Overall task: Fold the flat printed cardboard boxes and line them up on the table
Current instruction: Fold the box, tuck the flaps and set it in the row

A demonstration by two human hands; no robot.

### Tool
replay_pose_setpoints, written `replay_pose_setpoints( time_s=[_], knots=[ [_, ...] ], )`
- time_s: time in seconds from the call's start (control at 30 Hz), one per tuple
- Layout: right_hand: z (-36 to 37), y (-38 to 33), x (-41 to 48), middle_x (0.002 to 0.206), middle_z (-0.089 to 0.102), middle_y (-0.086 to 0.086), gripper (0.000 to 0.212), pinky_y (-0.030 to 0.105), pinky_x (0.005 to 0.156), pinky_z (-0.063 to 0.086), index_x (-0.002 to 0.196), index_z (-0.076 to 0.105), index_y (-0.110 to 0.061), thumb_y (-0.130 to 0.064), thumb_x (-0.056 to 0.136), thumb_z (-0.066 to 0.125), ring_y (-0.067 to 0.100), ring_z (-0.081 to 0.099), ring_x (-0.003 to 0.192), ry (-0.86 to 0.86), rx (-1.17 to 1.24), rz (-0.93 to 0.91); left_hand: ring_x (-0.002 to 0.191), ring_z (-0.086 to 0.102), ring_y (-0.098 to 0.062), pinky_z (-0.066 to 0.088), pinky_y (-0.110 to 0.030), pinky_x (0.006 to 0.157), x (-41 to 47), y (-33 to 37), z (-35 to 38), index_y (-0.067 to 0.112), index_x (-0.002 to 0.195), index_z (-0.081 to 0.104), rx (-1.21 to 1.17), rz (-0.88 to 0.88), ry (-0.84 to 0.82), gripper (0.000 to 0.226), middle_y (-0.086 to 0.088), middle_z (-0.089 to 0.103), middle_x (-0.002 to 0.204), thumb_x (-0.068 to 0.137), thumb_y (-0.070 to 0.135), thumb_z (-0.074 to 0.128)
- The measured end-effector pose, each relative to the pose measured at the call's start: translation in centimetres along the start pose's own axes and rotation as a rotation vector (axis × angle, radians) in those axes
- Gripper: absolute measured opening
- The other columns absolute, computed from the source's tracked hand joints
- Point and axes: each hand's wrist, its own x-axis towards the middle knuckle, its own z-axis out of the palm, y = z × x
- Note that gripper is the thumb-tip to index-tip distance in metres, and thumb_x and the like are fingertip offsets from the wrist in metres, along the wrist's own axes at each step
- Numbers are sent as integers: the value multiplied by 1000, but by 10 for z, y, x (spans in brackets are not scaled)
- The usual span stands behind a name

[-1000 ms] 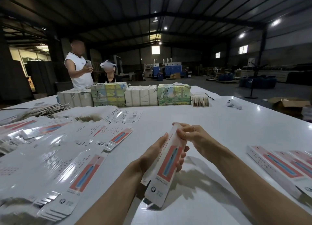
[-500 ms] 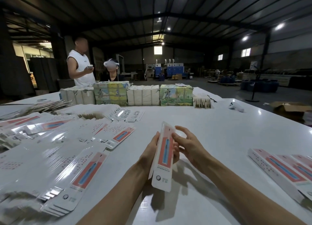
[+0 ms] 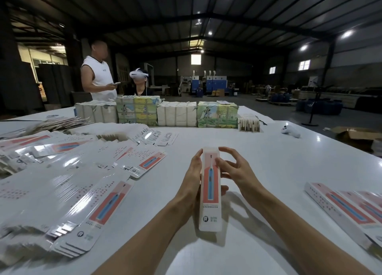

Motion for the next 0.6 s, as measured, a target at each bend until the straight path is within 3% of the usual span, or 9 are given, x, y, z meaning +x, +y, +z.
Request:
replay_pose_setpoints(
  time_s=[0.07, 0.13, 0.2, 0.4, 0.47, 0.6],
  knots=[
    [-3, -1, -2, 106, 79, -6, 45, 27, 74, 63, 139, 54, -34, -43, 97, 69, 20, 78, 99, -13, 7, 7, 101, 77, -37, 64, -46, 75, 0, 1, 3, 54, 148, 36, -28, -42, -102, 61, -9, 67, 133, 94, 64, 63],
    [-5, -3, -3, 110, 79, -6, 47, 31, 77, 64, 140, 56, -36, -46, 95, 69, 20, 77, 102, -28, 13, 14, 103, 77, -33, 64, -43, 77, 2, -2, 4, 61, 154, 13, 20, -36, -153, 104, -4, 53, 142, 82, 42, 86],
    [-7, -4, -4, 111, 79, -3, 48, 36, 80, 65, 140, 58, -38, -48, 95, 69, 22, 77, 103, -48, 6, 14, 104, 77, -27, 64, -40, 78, 3, -3, 5, 59, 157, 5, 63, -26, -151, 124, -1, 50, 141, 75, 30, 93],
    [-5, -4, -4, 107, 79, 2, 34, 32, 82, 64, 132, 63, -32, -43, 100, 67, 23, 77, 102, -105, -33, 19, 99, 77, -38, 65, -48, 77, 2, -2, 4, 51, 148, 23, 22, -75, -99, 106, -19, 61, 129, 77, 10, 90],
    [-6, -2, -2, 107, 79, 3, 28, 33, 84, 64, 127, 65, -25, -38, 102, 66, 24, 77, 102, -121, -53, 31, 94, 78, -35, 65, -43, 72, 1, -3, 3, 46, 147, 23, 55, -73, -106, 101, -21, 62, 123, 79, 6, 86],
    [-10, 0, -1, 106, 77, 4, 28, 37, 88, 64, 123, 65, -22, -40, 102, 65, 24, 76, 102, -149, -84, 42, 96, 78, -30, 65, -41, 74, 1, -2, 2, 44, 148, 23, 94, -75, -114, 100, -19, 63, 123, 76, 13, 85]
  ],
)
